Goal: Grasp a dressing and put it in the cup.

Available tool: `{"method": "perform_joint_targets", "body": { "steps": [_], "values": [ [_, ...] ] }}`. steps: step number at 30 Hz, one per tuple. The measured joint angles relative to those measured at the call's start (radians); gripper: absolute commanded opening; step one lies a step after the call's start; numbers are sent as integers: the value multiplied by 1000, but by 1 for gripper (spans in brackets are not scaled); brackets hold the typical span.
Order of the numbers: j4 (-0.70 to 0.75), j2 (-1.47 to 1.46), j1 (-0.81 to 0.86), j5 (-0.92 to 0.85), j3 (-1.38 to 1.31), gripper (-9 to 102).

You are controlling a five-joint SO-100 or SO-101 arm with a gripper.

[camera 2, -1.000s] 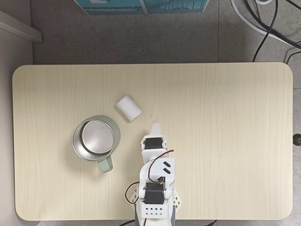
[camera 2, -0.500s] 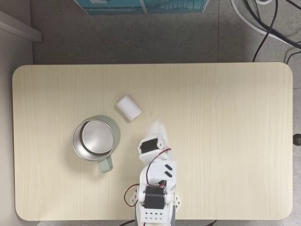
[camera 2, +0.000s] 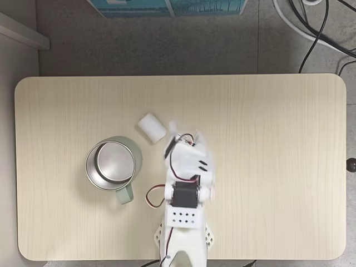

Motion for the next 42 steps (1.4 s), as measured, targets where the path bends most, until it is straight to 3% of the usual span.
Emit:
{"method": "perform_joint_targets", "body": {
  "steps": [8,18,29,42],
  "values": [
    [138,347,-94,-126,218,31],
    [164,617,-166,-160,342,35],
    [150,782,-189,-166,380,36],
    [35,877,-209,-160,379,35]
  ]
}}
